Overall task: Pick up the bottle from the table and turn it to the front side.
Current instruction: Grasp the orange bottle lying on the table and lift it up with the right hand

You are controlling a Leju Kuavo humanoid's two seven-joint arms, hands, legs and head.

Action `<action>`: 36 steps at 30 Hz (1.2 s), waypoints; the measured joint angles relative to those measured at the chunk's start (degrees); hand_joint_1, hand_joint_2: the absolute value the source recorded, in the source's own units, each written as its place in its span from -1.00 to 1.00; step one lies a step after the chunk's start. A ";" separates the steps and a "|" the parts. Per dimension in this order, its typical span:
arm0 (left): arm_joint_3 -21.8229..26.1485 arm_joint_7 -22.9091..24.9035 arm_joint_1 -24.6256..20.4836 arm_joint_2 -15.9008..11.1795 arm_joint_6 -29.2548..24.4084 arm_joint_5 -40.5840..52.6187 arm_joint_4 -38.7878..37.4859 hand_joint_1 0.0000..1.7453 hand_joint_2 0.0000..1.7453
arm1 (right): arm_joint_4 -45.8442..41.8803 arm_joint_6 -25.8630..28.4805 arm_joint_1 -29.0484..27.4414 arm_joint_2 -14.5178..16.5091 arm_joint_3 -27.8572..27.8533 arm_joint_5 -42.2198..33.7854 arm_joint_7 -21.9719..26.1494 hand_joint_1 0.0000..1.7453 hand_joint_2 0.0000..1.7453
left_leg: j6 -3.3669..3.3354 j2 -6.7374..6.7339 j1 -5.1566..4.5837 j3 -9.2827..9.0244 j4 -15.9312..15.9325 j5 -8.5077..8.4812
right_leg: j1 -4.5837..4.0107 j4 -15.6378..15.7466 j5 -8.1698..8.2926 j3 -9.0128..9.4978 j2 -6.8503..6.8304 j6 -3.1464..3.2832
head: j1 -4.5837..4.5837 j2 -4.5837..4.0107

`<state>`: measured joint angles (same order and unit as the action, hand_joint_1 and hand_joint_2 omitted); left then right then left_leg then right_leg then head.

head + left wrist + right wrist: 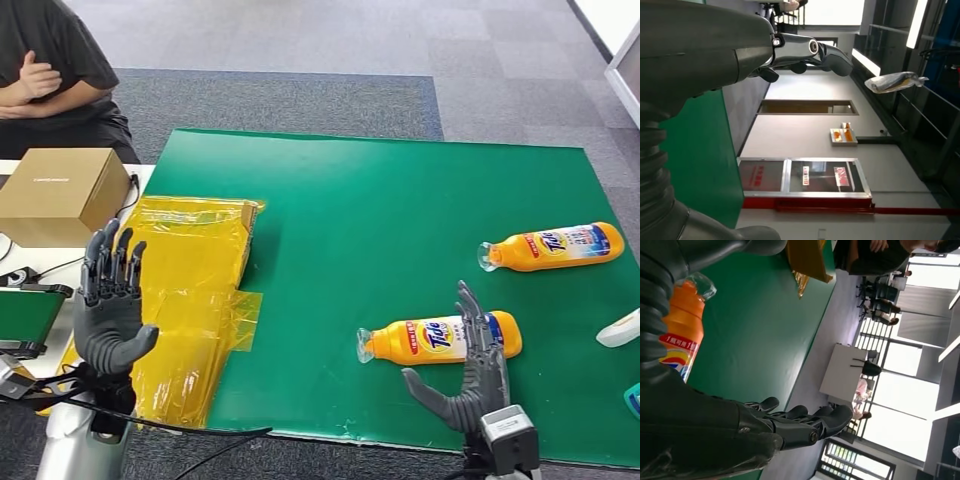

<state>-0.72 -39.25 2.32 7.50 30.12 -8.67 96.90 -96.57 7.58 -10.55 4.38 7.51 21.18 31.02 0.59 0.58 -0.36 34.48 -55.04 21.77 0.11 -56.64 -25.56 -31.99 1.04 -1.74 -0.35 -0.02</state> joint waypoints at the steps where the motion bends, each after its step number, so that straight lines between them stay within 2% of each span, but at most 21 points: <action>1: 0.09 0.13 -0.62 0.03 0.11 -0.09 -0.11 -1.00 1.00 | 0.23 0.03 0.33 0.01 0.79 -0.06 -0.01 -1.00 1.00 | 0.00 0.00 0.00 0.00 0.00 0.00 | 0.00 0.00 0.00 0.00 0.00 0.00 | 0.01 0.00; 5: 0.36 0.48 -1.74 0.09 0.12 -0.12 -0.58 -1.00 1.00 | 0.96 0.49 1.03 0.01 2.49 0.26 -0.08 -1.00 1.00 | 0.00 0.00 0.00 0.00 0.00 0.00 | 0.01 0.00 0.00 0.00 0.00 0.00 | 0.01 0.00; 7: 0.48 1.45 -2.14 0.08 -0.99 1.45 -0.93 -1.00 1.00 | 1.32 2.19 1.31 -0.02 3.16 2.85 -0.42 -1.00 1.00 | -0.01 0.00 0.00 0.01 -0.01 0.00 | 0.01 0.00 0.00 -0.01 0.00 0.00 | 0.01 0.01; 10: 0.25 2.84 -2.54 -0.19 -6.31 8.12 -2.24 -1.00 1.00 | 1.94 9.03 2.04 -0.63 4.49 13.63 -3.18 -1.00 1.00 | 0.00 0.00 -0.01 0.01 -0.01 0.01 | 0.01 0.00 0.00 0.00 0.01 0.00 | 0.00 0.00; 13: -0.11 1.50 -0.99 -1.16 -11.68 14.42 -4.07 -1.00 1.00 | 2.16 15.06 3.16 -2.85 5.23 26.38 -8.64 -1.00 1.00 | 0.00 -0.01 -0.01 0.01 -0.01 0.02 | 0.01 0.00 0.00 -0.01 0.02 0.00 | 0.01 0.00; 17: -0.13 0.05 1.21 -2.42 -12.86 16.25 -5.78 -1.00 1.00 | 2.17 16.04 4.40 -5.29 5.54 30.99 -11.79 -1.00 1.00 | -0.02 -0.01 -0.01 0.03 -0.01 0.03 | 0.01 0.00 -0.01 -0.01 0.00 -0.01 | 0.00 0.00; 20: 0.37 0.46 2.56 -3.24 -13.41 17.89 -6.74 -1.00 1.00 | 2.31 12.76 5.88 -8.01 6.37 37.69 -18.01 -1.00 1.00 | -0.02 -0.02 -0.01 0.03 -0.01 0.04 | 0.00 0.00 -0.01 0.01 0.02 0.00 | 0.00 0.00; 24: 2.81 -0.41 5.82 -4.26 -13.55 21.10 -8.90 -1.00 1.00 | 4.36 2.01 10.75 -13.95 6.80 41.91 -25.14 -1.00 1.00 | -0.03 -0.04 -0.02 0.04 -0.03 0.03 | 0.02 0.00 0.01 -0.01 0.02 -0.03 | 0.01 0.01; 28: 5.02 -0.61 7.98 -5.19 -13.68 22.30 -10.25 -1.00 1.00 | 10.02 -5.45 16.36 -18.96 7.11 43.25 -27.38 -1.00 1.00 | -0.07 -0.02 -0.02 0.05 -0.07 0.00 | 0.02 0.00 0.05 0.02 -0.01 -0.09 | 0.01 0.00; 36: 7.67 -0.62 8.88 -5.64 -12.07 24.69 -12.11 -1.00 1.00 | 22.01 -13.21 24.74 -25.13 8.65 41.56 -29.15 -1.00 1.00 | -0.13 0.04 -0.02 0.09 -0.08 -0.05 | 0.02 0.00 0.10 0.02 -0.07 -0.14 | 0.00 0.00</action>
<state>6.95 -39.87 11.20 1.86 18.05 16.02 84.79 -74.56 -5.62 14.19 -20.75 16.16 62.74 1.87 0.46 0.62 -0.38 34.58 -55.12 21.72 0.13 -56.63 -25.46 -31.97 0.97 -1.89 -0.35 -0.02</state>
